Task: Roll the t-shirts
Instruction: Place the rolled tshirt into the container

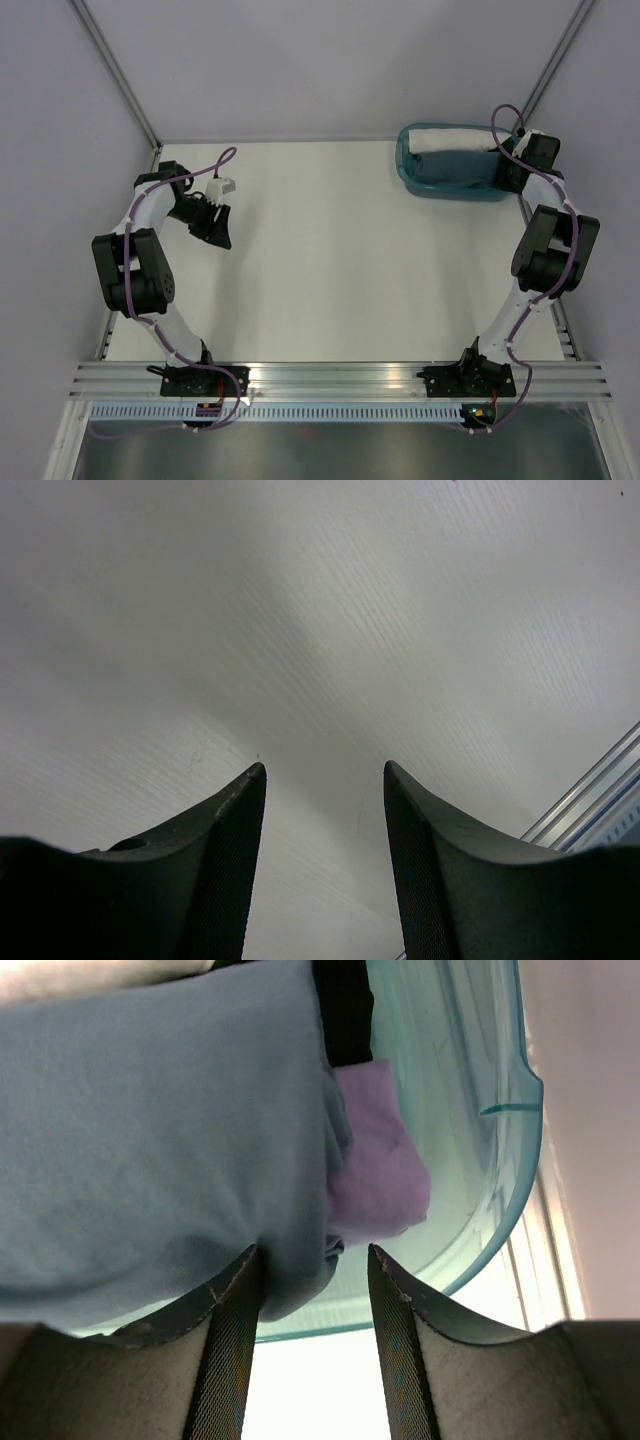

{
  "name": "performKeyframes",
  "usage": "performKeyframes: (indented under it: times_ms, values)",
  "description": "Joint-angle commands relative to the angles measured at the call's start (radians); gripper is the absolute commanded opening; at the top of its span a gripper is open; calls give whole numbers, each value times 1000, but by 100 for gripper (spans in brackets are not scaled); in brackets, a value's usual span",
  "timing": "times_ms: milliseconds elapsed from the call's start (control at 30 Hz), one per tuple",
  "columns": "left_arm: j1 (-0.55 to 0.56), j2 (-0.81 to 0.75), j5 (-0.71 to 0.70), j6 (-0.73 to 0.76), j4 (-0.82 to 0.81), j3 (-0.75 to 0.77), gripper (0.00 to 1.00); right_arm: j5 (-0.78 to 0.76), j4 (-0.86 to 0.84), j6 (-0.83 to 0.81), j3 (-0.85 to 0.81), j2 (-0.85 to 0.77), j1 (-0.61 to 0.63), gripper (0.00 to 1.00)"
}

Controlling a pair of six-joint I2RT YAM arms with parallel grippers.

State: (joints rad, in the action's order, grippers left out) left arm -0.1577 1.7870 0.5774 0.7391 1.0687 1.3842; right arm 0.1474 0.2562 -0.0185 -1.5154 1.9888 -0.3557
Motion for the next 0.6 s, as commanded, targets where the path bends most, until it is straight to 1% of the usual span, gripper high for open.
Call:
performKeyframes:
  times_ms: [0,100,233,300,333,367,400,433,467,567]
  values:
    - [-5,5,10,29,13,10,56,-127,37,-75,-46,-106,40,53]
    - [-5,3,10,31,14,12,57,-181,26,-80,-45,-165,72,53]
    - [-6,3,10,29,17,18,56,-226,28,-84,-61,-174,129,50]
    - [-5,3,10,29,20,22,56,-236,37,-83,-72,-156,155,42]
    - [-5,3,10,31,22,24,57,-209,37,-77,-77,-148,159,36]
    - [-6,3,12,31,22,26,56,-186,35,-63,-81,-128,165,23]
    - [-6,2,10,31,23,24,56,-168,37,-55,-86,-116,166,17]
    - [-6,2,10,32,25,27,57,-151,60,-49,-107,-101,166,4]
    - [-6,3,10,32,25,27,56,-151,77,-32,-121,-66,167,0]
    - [-6,3,12,29,25,26,56,-152,129,3,-158,-13,167,0]
